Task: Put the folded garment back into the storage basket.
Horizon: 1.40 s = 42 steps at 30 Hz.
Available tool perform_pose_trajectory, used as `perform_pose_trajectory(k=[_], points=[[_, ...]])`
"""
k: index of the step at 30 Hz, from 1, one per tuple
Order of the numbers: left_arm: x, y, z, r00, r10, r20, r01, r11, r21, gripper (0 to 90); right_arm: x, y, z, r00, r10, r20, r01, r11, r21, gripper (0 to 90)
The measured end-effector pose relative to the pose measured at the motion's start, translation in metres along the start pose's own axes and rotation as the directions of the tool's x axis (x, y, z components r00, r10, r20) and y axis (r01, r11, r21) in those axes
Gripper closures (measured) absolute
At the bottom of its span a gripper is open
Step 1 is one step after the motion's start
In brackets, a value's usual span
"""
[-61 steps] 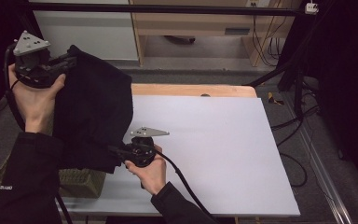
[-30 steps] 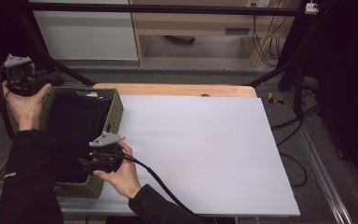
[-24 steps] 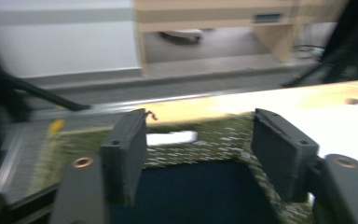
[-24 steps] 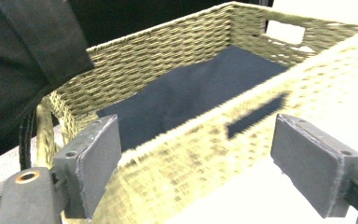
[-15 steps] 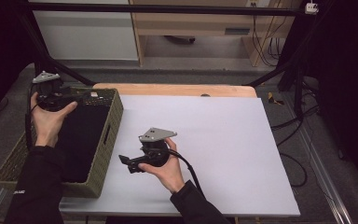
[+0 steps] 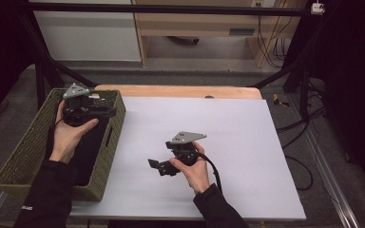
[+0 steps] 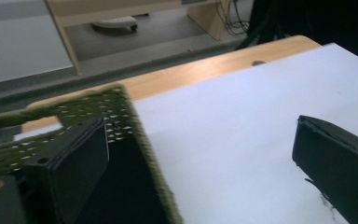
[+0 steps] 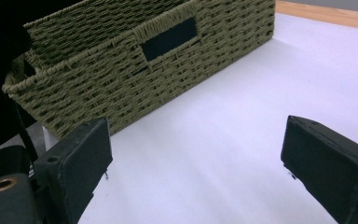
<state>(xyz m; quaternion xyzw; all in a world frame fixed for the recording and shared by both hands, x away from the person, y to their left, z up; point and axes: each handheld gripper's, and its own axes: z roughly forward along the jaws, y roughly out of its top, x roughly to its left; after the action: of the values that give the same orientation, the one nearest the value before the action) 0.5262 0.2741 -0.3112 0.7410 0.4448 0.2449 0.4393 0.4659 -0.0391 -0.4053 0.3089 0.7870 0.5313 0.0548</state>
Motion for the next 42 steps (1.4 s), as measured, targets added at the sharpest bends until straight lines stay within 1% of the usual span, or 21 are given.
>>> perform_pose_trajectory(k=[1,2,4,6,9,10,12,13,14,18,20,21,22,23,27,28,31,33,36,40,42], points=[[0.0,0.0,0.0,1.0,0.0,0.0,0.0,1.0,0.0,3.0,0.0,0.0,0.0,1.0,0.0,0.0,0.0,1.0,0.0,8.0],[-0.007,-0.002,0.0,0.9998,0.003,0.017,-0.003,1.0,-0.007,3.0,-0.005,-0.002,-0.006,0.9996,-0.011,0.026,0.011,1.0,0.01,8.3],[-0.011,-0.003,-0.001,0.9996,0.004,0.027,-0.004,1.0,-0.008,3.1,-0.01,-0.005,-0.012,0.9986,-0.019,0.049,0.018,1.0,0.022,8.3],[-0.022,-0.008,-0.001,0.9984,0.014,0.055,-0.014,0.9998,-0.013,3.1,-0.017,-0.007,-0.019,0.9978,-0.019,0.064,0.017,0.999,0.03,8.3],[-0.029,-0.012,-0.002,0.997,0.02,0.075,-0.019,0.9997,-0.014,3.1,-0.023,-0.01,-0.026,0.9974,-0.014,0.071,0.011,0.999,0.031,8.3],[-0.038,-0.017,-0.001,0.995,0.033,0.094,-0.032,0.9994,-0.012,3.1,-0.029,-0.013,-0.032,0.997,-0.009,0.077,0.006,0.999,0.035,8.4],[-0.045,-0.022,-0.002,0.9929,0.042,0.112,-0.039,0.9989,-0.025,3.1,-0.033,-0.015,-0.038,0.9965,-0.003,0.083,0.0,0.999,0.035,8.4],[-0.045,-0.022,-0.002,0.9929,0.042,0.112,-0.039,0.9989,-0.025,3.1,-0.033,-0.015,-0.038,0.9965,-0.003,0.083,0.0,0.999,0.035,8.4],[-0.052,-0.026,-0.002,0.991,0.049,0.124,-0.045,0.9984,-0.032,3.1,-0.039,-0.019,-0.045,0.9957,0.004,0.093,-0.007,1.0,0.03,8.4],[-0.066,-0.037,-0.003,0.9838,0.063,0.168,-0.055,0.9971,-0.052,3.1,-0.049,-0.025,-0.058,0.9934,0.005,0.115,-0.009,0.999,0.033,8.1],[-0.069,-0.039,-0.003,0.9825,0.069,0.173,-0.06,0.9968,-0.053,3.1,-0.054,-0.027,-0.064,0.9927,0.008,0.12,-0.012,0.999,0.03,8.1],[-0.076,-0.044,-0.003,0.9788,0.077,0.19,-0.067,0.9959,-0.061,3.1,-0.057,-0.029,-0.068,0.9924,0.01,0.123,-0.013,0.999,0.03,8.1],[-0.076,-0.044,-0.003,0.9788,0.077,0.19,-0.067,0.9959,-0.061,3.1,-0.057,-0.029,-0.068,0.9924,0.01,0.123,-0.013,0.999,0.03,8.1],[-0.08,-0.048,-0.002,0.9766,0.081,0.199,-0.069,0.9953,-0.068,3.1,-0.061,-0.032,-0.075,0.9924,0.012,0.123,-0.016,0.999,0.03,8.1],[-0.096,-0.067,0.008,0.9666,0.113,0.23,-0.103,0.9932,-0.054,3.1,-0.07,-0.039,-0.087,0.9914,0.016,0.13,-0.02,0.999,0.03,8.1],[-0.096,-0.067,0.008,0.9666,0.113,0.23,-0.103,0.9932,-0.054,3.1,-0.07,-0.039,-0.087,0.9914,0.016,0.13,-0.02,0.999,0.03,8.1],[-0.107,-0.087,0.022,0.9621,0.126,0.242,-0.122,0.992,-0.035,3.1,-0.079,-0.046,-0.098,0.989,0.015,0.147,-0.02,0.999,0.033,8.2],[-0.109,-0.09,0.024,0.9609,0.129,0.245,-0.125,0.9916,-0.031,3.1,-0.082,-0.05,-0.101,0.9882,0.014,0.152,-0.02,0.999,0.039,8.2],[-0.115,-0.103,0.033,0.9525,0.124,0.278,-0.124,0.9921,-0.019,3.1,-0.088,-0.058,-0.108,0.9872,0.003,0.159,-0.012,0.998,0.057,8.3],[-0.118,-0.11,0.039,0.9481,0.124,0.293,-0.124,0.9921,-0.018,3.0,-0.093,-0.067,-0.116,0.9881,-0.014,0.153,0.004,0.998,0.065,8.1],[-0.122,-0.118,0.045,0.9435,0.124,0.307,-0.129,0.9916,-0.004,3.1,-0.096,-0.072,-0.121,0.987,-0.013,0.16,0.002,0.998,0.068,8.1]])
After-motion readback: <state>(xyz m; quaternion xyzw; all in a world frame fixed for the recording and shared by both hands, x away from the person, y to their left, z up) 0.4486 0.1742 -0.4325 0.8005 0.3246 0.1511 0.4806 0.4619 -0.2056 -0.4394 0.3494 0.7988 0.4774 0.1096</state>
